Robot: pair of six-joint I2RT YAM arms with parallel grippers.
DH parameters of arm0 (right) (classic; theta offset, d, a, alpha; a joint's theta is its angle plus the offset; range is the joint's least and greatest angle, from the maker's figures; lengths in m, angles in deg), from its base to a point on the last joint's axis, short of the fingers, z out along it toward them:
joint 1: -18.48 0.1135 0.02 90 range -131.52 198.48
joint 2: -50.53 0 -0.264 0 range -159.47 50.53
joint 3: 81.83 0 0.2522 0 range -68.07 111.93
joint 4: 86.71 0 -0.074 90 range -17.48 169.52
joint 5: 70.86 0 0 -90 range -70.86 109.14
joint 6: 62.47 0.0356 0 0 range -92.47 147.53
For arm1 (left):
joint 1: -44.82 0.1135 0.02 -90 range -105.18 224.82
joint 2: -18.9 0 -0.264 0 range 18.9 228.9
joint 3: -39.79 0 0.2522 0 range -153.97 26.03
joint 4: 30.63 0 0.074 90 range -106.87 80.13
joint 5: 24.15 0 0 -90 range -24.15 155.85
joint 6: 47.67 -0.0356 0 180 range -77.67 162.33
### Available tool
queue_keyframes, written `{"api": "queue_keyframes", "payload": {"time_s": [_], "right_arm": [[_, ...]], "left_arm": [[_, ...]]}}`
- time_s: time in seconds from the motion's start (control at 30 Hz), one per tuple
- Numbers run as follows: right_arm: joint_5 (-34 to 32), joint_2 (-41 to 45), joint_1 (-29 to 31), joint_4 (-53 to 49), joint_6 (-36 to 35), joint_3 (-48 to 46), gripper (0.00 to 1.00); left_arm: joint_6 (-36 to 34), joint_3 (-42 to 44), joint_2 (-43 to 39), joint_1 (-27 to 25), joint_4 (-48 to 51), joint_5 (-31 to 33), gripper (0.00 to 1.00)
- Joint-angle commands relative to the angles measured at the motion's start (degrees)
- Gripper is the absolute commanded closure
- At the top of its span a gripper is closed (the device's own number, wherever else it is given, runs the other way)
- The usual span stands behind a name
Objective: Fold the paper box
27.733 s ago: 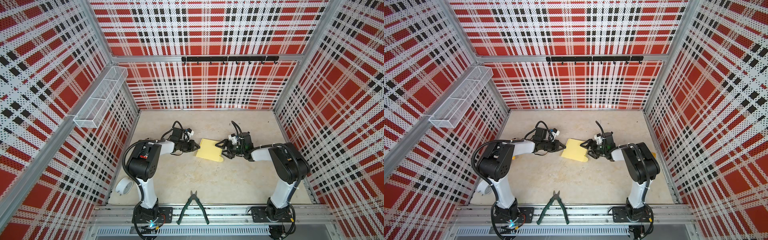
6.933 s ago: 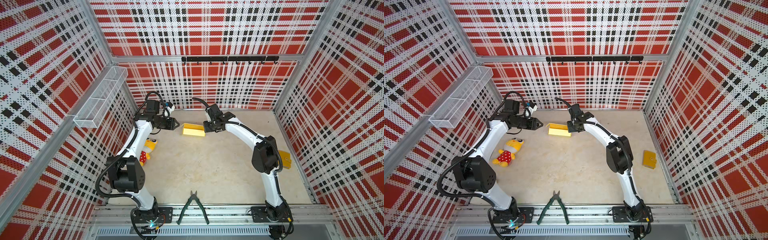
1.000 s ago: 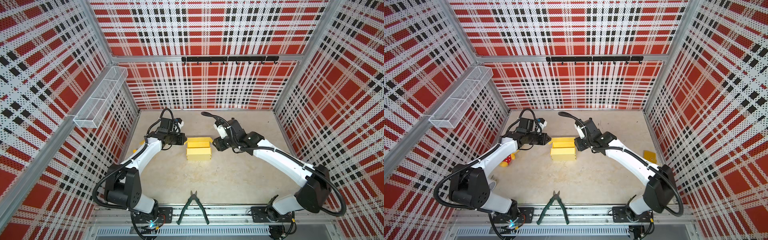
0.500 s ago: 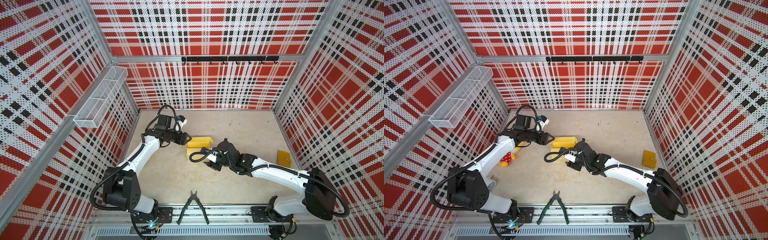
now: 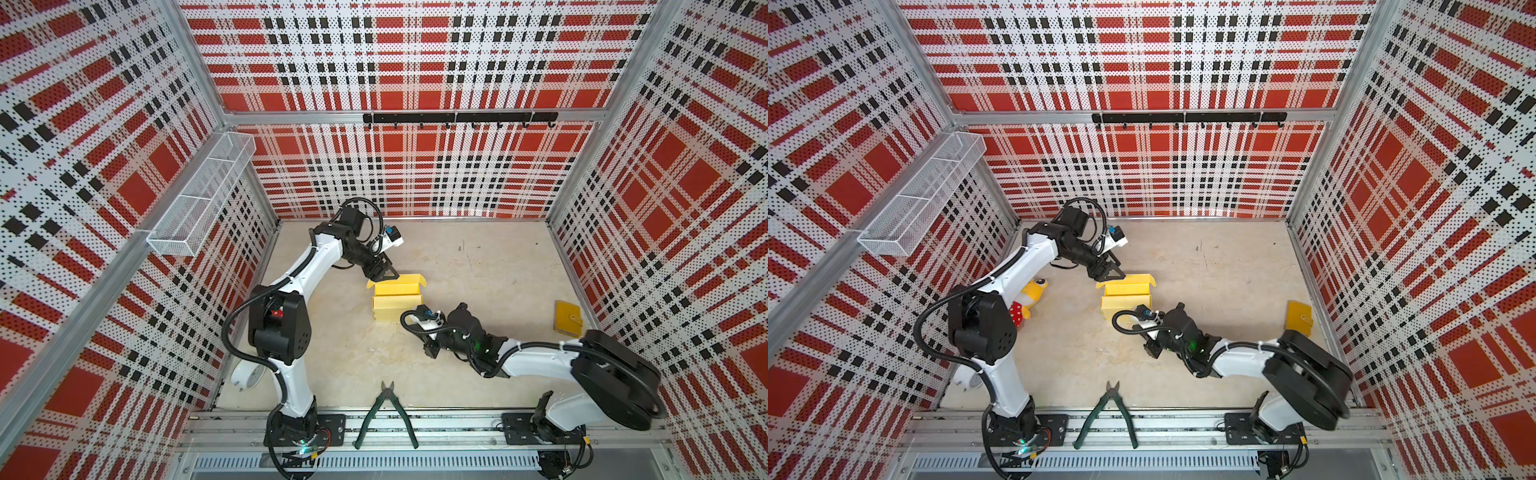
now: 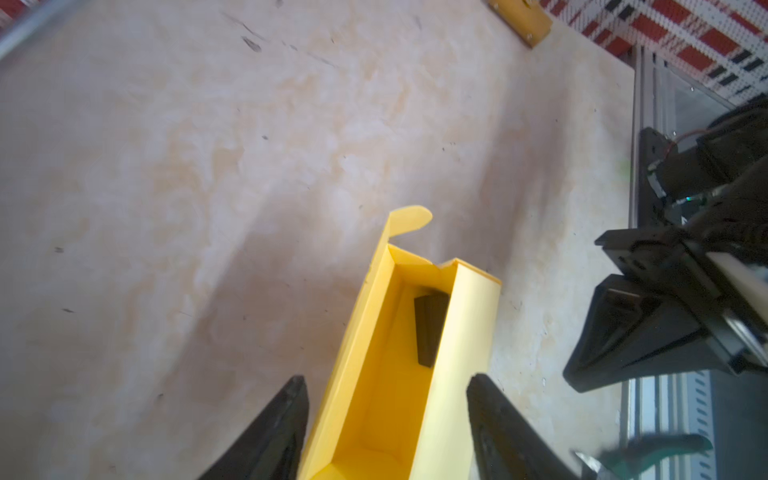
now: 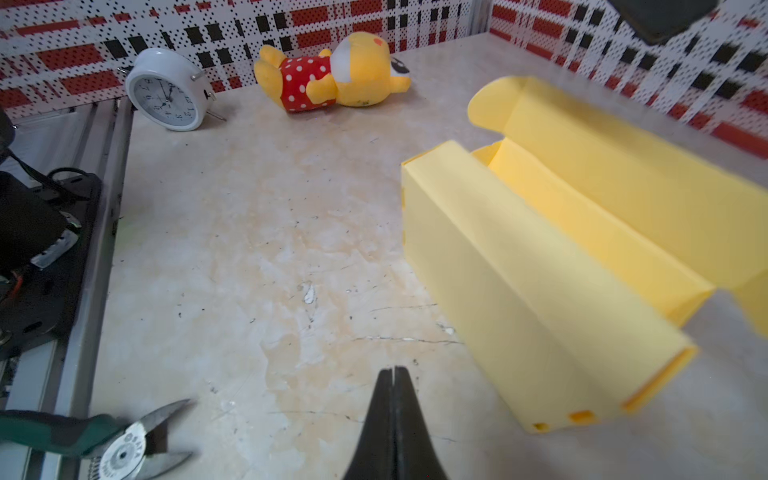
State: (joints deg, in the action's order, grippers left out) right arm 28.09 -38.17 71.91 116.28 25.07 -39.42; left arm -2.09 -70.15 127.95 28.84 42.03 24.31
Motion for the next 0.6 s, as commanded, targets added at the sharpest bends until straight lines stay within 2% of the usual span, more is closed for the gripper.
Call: {"api": "queue_keyframes", "payload": {"time_s": [0.0, 0.17, 0.27, 0.4, 0.57], "right_arm": [[-0.4, -6.5, 0.7, 22.3, 6.5, -1.2, 1.0], [-1.9, -16.2, 0.7, 34.3, 9.0, 0.2, 1.0], [-4.0, -19.1, 0.7, 35.4, 9.8, 2.0, 1.0], [-6.6, -20.9, 0.4, 35.5, 10.0, 3.5, 1.0], [-5.2, -23.3, -1.5, 37.4, 11.6, 4.0, 1.0]], "left_arm": [[-6.1, -2.8, 1.1, -0.8, 5.1, 0.2, 0.35], [-8.8, -4.7, 4.0, -1.0, 10.5, -2.4, 0.36], [-9.4, -4.3, 4.3, -1.0, 11.3, -2.8, 0.35], [-14.0, -6.5, 6.0, -0.9, 19.3, -2.0, 0.35], [-17.0, -8.3, 7.2, -0.9, 21.6, 1.2, 0.35]]}}
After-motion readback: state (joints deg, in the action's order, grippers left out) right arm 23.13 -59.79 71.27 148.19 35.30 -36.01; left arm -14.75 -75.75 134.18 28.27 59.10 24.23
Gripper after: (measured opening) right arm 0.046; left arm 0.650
